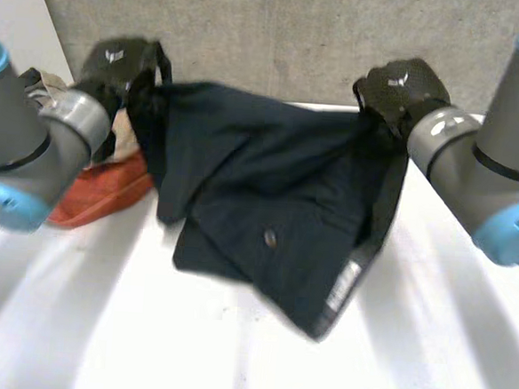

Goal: Fold the laundry.

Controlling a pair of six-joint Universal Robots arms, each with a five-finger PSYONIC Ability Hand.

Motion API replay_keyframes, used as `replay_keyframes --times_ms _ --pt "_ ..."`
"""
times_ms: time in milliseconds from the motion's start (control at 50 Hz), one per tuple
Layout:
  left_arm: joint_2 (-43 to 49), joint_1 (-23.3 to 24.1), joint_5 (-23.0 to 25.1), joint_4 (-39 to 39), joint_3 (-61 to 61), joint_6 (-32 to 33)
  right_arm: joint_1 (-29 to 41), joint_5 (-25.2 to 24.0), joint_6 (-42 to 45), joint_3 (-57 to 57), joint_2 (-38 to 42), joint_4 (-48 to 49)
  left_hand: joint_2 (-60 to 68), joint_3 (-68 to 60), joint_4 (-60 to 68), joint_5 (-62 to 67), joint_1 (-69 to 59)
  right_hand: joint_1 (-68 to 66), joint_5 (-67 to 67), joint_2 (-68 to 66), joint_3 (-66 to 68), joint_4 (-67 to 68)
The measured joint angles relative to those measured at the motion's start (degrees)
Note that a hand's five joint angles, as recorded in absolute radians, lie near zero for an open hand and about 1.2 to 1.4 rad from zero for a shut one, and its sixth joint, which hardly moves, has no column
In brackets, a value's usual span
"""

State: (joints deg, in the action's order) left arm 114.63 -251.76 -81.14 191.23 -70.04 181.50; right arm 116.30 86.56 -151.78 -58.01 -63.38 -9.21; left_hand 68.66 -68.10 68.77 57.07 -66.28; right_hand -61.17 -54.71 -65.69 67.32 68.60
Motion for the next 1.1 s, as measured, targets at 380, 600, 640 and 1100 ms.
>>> replay_keyframes --times_ms 380,600,640,1100 --pt "-7.7 4.5 -8.3 13.9 3.6 -0.7 0.1 3.4 -6.7 9.2 -4.9 6.5 0.0 0.0 0.0 0.4 0.0 0.0 -0.8 -0.4 0.5 0.1" --pt "-15.8 4.5 -7.6 9.1 -13.8 -0.2 0.1 3.1 -4.4 6.0 -5.2 -7.6 0.1 0.0 0.0 0.4 0.0 0.0 -0.8 -0.4 0.5 0.2" --pt "-13.9 4.5 -7.6 8.9 -15.4 -0.1 0.1 3.1 -3.8 5.7 -3.9 -8.6 0.1 0.0 0.0 0.4 0.0 0.0 -0.8 -0.4 0.5 0.2" --pt "10.9 4.9 -10.2 0.1 -4.4 14.0 0.4 8.9 -3.7 7.2 16.1 7.5 -53.2 52.7 -53.8 -52.9 51.2 48.5 51.9 53.4 -55.2 -56.3"
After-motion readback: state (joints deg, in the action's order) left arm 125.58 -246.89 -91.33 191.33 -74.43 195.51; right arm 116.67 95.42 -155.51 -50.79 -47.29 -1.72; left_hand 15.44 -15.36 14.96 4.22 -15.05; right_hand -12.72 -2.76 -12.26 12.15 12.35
